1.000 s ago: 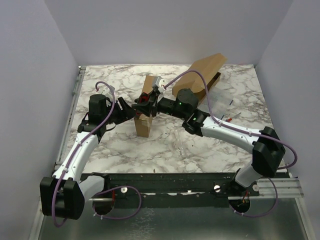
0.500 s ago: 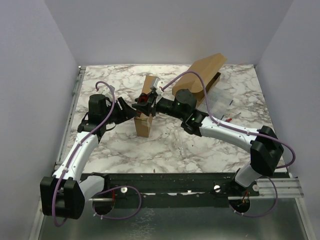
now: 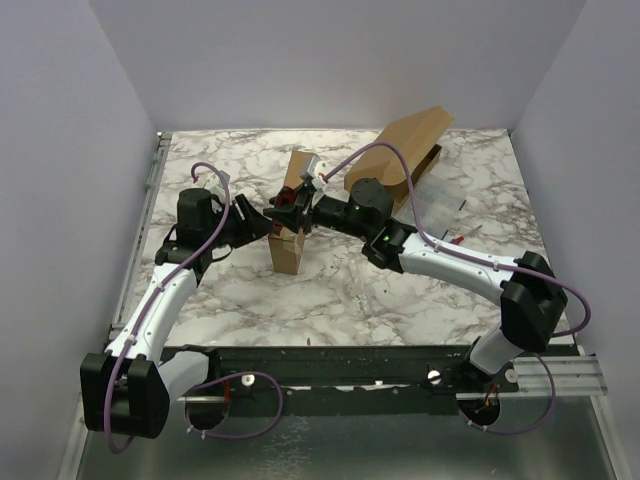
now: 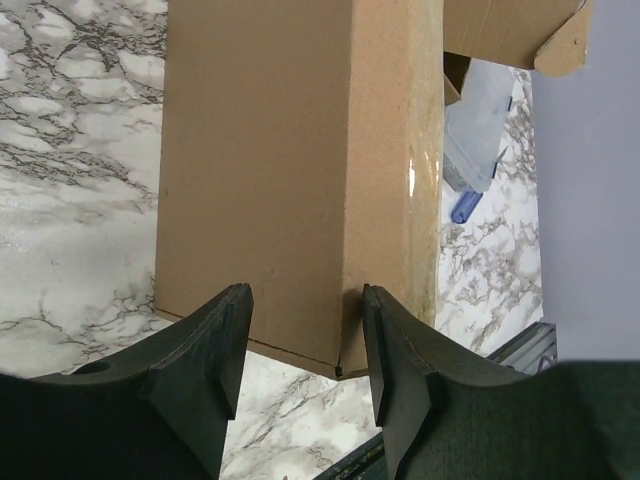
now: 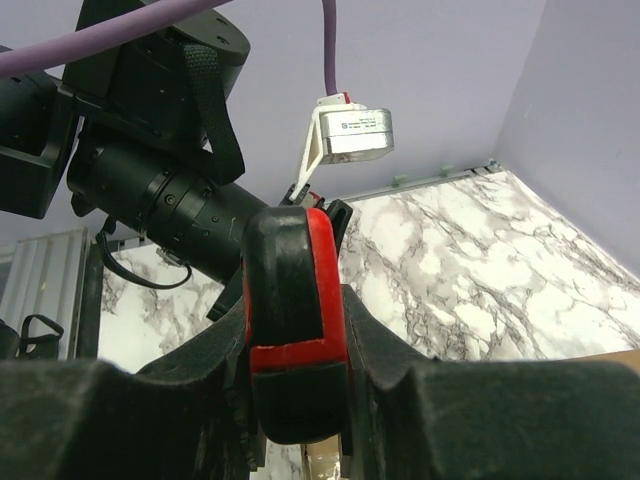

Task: Unpack the express box
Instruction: Cut the express box at the center of the board.

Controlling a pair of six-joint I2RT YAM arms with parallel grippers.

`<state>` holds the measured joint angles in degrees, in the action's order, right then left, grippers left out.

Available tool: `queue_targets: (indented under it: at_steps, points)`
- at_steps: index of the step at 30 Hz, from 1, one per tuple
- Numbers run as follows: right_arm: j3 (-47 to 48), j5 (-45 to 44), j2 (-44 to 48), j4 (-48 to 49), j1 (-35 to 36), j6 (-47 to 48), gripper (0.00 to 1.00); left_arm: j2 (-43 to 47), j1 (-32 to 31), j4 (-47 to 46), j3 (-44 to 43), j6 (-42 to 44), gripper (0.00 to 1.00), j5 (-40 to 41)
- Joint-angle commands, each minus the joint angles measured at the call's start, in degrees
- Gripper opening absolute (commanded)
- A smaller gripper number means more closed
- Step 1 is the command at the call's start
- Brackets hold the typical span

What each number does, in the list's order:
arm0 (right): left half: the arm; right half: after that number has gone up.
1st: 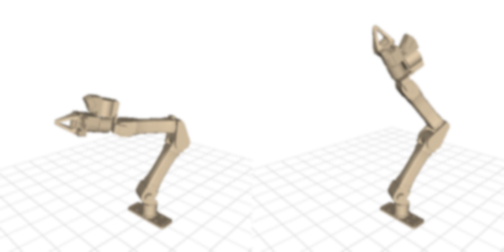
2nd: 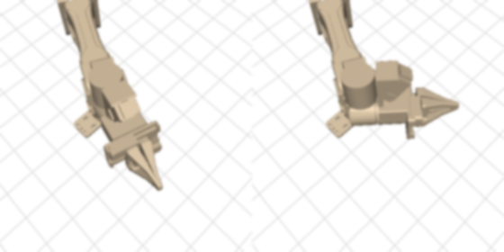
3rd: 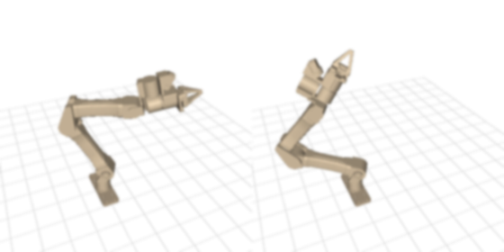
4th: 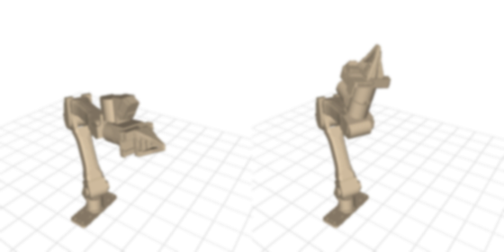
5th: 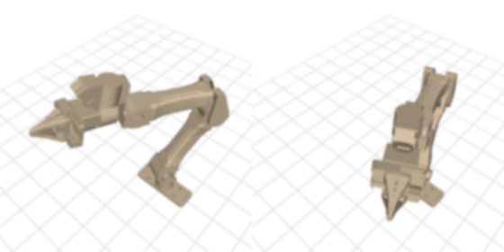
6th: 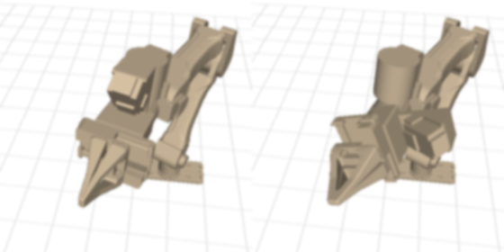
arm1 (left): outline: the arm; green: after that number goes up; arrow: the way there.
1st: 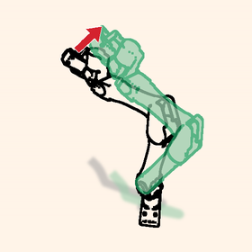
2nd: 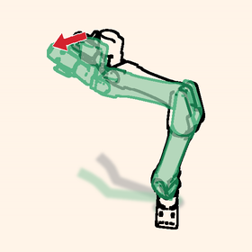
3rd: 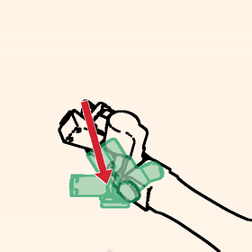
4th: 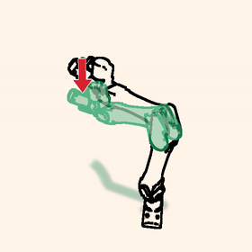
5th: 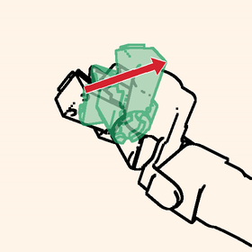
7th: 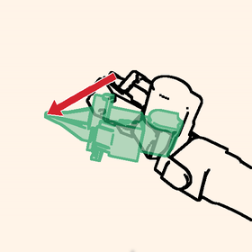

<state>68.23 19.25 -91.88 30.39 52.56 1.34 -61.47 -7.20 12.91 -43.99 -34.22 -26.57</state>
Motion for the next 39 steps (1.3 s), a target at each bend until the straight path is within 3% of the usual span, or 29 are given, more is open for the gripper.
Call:
queue_targets:
  at_steps: [1,24,39]
  points:
    - [-0.56,0.80,-0.05,2.75,0.57,-0.38,0.00,-0.91,0.43,3.00,1.78,1.79,0.53,0.46]
    - [-3.67,2.62,0.87,1.93,0.55,1.16,0.00,-1.35,0.73,3.24,2.41,2.30,0.50,0.90]
    - [-5.43,3.10,3.93,8.57,0.54,-3.47,0.00,-1.45,0.79,3.33,2.33,2.49,0.50,0.60]
